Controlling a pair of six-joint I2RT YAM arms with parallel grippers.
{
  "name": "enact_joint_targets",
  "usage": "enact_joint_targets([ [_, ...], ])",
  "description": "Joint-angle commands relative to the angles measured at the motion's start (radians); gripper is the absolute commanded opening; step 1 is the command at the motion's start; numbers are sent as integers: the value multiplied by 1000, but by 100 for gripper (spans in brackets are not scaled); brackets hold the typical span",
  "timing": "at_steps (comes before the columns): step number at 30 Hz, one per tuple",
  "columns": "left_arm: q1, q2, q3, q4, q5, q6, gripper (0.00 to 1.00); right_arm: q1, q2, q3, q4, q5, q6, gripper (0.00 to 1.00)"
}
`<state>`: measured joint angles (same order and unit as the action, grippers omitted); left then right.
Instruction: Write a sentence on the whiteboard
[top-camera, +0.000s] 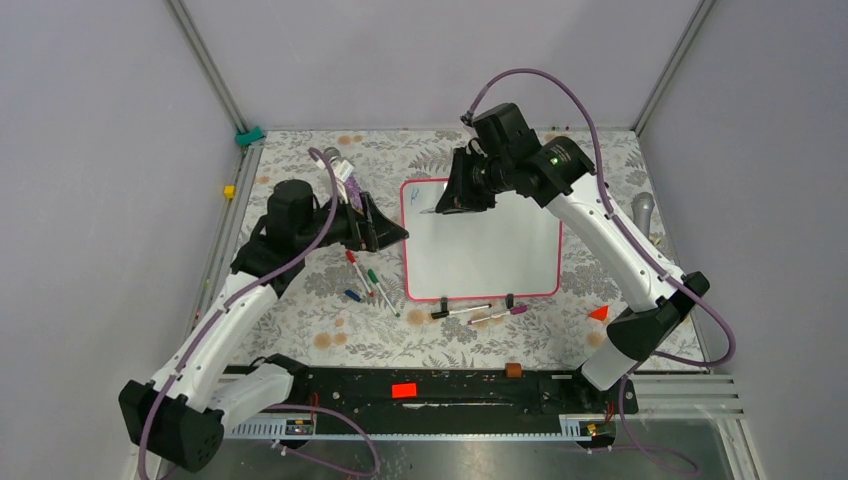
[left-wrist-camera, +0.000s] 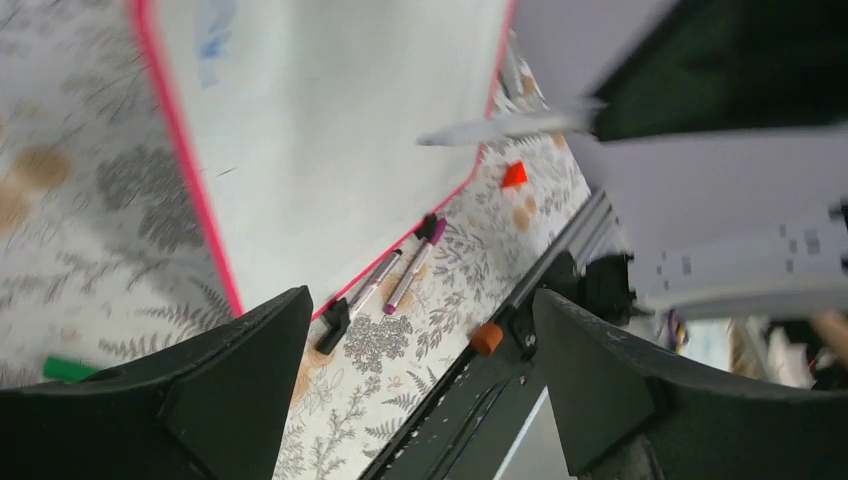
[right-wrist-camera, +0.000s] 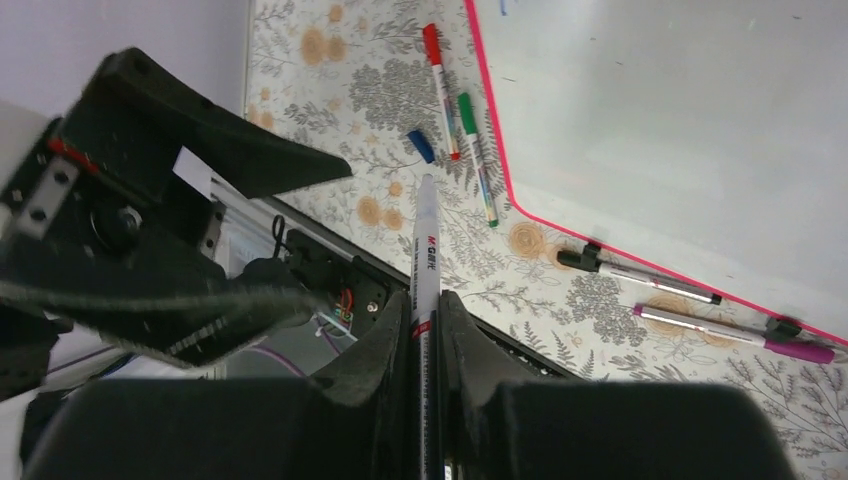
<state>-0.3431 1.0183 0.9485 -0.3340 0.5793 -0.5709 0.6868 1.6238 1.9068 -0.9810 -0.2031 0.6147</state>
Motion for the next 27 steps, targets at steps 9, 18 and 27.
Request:
enact_joint_targets([
  [9, -249, -51, 20, 82, -186, 452, 84, 4, 31, 157, -108, -110, -49, 0],
  [18, -249, 9, 73, 104, -325, 384, 86, 34, 27, 162, -109, -127, -44, 0],
  [27, -248, 45, 104, 149, -305, 351, 87, 42, 38, 166, -114, -139, -50, 0],
])
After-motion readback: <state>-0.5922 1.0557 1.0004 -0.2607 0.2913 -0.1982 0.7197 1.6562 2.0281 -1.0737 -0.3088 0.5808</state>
